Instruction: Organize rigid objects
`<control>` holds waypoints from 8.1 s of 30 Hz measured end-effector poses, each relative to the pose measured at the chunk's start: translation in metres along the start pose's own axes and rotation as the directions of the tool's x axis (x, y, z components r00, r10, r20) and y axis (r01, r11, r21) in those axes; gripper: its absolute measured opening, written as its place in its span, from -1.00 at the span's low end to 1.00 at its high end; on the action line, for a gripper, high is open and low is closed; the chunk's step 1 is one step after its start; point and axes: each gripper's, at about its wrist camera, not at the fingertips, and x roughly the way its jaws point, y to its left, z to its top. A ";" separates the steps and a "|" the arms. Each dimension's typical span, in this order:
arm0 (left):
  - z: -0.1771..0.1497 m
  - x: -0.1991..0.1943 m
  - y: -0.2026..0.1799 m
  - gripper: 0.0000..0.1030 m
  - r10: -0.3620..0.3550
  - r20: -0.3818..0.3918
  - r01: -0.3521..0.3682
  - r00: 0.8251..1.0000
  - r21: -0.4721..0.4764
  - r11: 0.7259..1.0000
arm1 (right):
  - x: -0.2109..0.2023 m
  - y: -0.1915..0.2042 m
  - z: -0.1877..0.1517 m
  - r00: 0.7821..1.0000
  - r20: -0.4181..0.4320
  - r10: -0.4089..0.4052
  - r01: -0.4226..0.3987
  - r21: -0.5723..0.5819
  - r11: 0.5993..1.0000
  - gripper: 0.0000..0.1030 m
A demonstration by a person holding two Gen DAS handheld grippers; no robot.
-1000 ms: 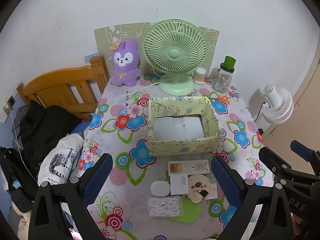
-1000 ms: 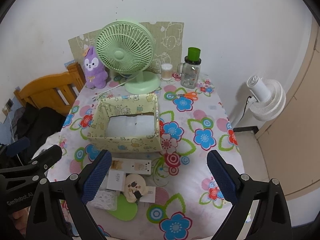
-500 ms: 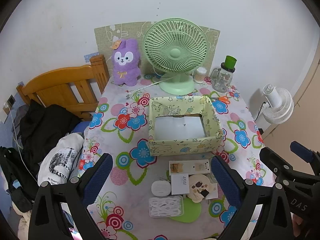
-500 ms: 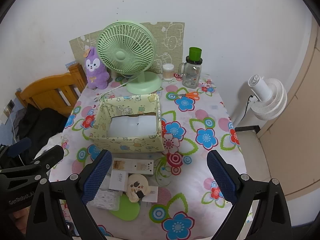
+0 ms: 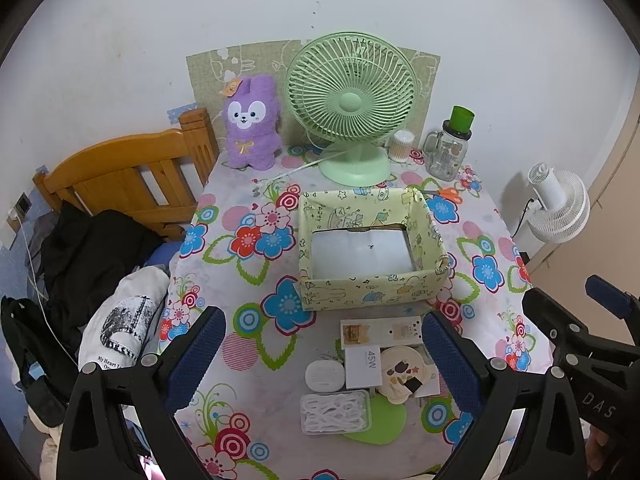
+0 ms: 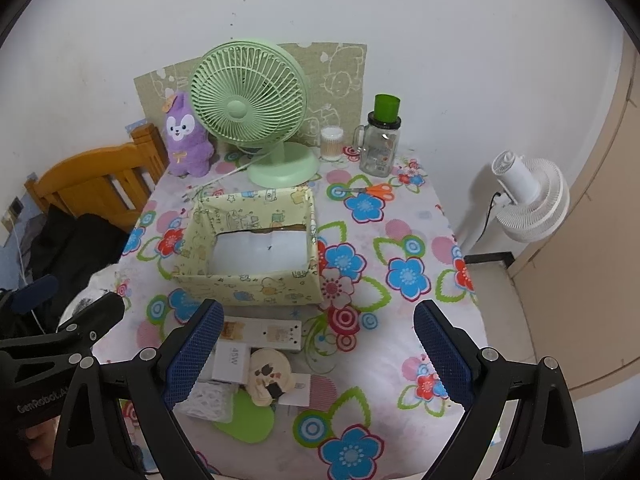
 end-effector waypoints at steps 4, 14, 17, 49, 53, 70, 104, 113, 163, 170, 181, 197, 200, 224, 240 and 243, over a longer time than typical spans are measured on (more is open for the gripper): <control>0.000 0.000 0.000 0.93 0.001 -0.002 -0.001 1.000 0.002 1.000 | 0.001 -0.001 0.000 1.000 -0.003 0.007 -0.007 0.006 1.000 0.89; 0.001 0.002 0.000 0.93 0.002 -0.009 -0.002 1.000 0.006 1.000 | 0.003 -0.003 0.001 1.000 -0.009 0.002 -0.002 0.009 1.000 0.89; 0.000 0.002 0.000 0.93 0.002 -0.013 -0.002 1.000 0.008 1.000 | 0.004 -0.004 0.000 1.000 -0.014 0.004 -0.004 0.010 1.000 0.89; -0.007 0.062 -0.005 0.93 -0.028 -0.131 0.028 0.991 0.003 1.000 | 0.053 -0.011 -0.004 0.995 -0.094 0.043 -0.041 0.027 0.999 0.89; -0.013 0.080 -0.007 0.93 -0.034 -0.161 0.036 0.986 0.009 0.999 | 0.067 -0.009 -0.009 0.994 -0.099 0.047 -0.047 0.005 0.999 0.89; -0.046 0.141 -0.004 0.93 -0.048 -0.303 0.040 0.952 -0.033 0.999 | 0.128 -0.002 -0.032 0.980 -0.193 0.050 -0.054 -0.011 0.999 0.89; -0.065 0.193 -0.056 -0.04 -0.017 -0.376 0.038 0.927 0.048 0.998 | 0.187 -0.016 -0.068 0.946 -0.315 0.074 -0.067 0.032 0.997 0.90; -0.062 0.188 -0.040 -0.06 -0.046 -0.385 0.063 0.922 0.031 0.998 | 0.186 -0.017 -0.065 0.946 -0.314 0.083 -0.081 0.021 0.997 0.90; -0.070 0.180 0.012 -0.04 0.001 -0.326 0.076 0.946 0.221 0.972 | 0.213 0.066 -0.089 0.905 -0.422 0.059 -0.051 0.029 0.998 0.09; -0.055 0.193 0.022 -0.04 -0.052 -0.369 0.101 0.928 0.116 0.988 | 0.206 0.066 -0.077 0.914 -0.402 0.064 -0.078 -0.019 0.997 -0.35; -0.053 0.188 0.002 -0.04 -0.080 -0.391 0.143 0.917 0.134 0.981 | 0.192 0.050 -0.066 0.912 -0.392 0.122 -0.129 0.008 0.992 -0.69; -0.070 0.175 -0.020 -0.04 -0.097 -0.412 0.163 0.906 0.126 0.979 | 0.191 -0.010 -0.085 0.904 -0.420 0.072 -0.046 0.071 0.996 -0.37; -0.072 0.173 -0.021 -0.04 -0.093 -0.415 0.161 0.905 0.130 0.978 | 0.182 -0.007 -0.084 0.913 -0.395 0.101 -0.077 0.075 0.994 0.42; -0.086 0.168 -0.007 -0.07 -0.076 -0.413 0.140 0.908 0.129 0.982 | 0.191 0.012 -0.118 0.888 -0.459 0.040 -0.013 0.063 0.998 0.17; -0.067 0.159 -0.013 -0.07 -0.076 -0.380 0.133 0.922 0.124 0.983 | 0.176 0.020 -0.092 0.924 -0.380 0.032 -0.017 0.043 0.999 -0.17; -0.057 0.153 -0.015 -0.07 -0.078 -0.363 0.130 0.928 0.122 0.984 | 0.167 0.019 -0.084 0.932 -0.359 0.048 -0.035 0.041 0.999 -0.17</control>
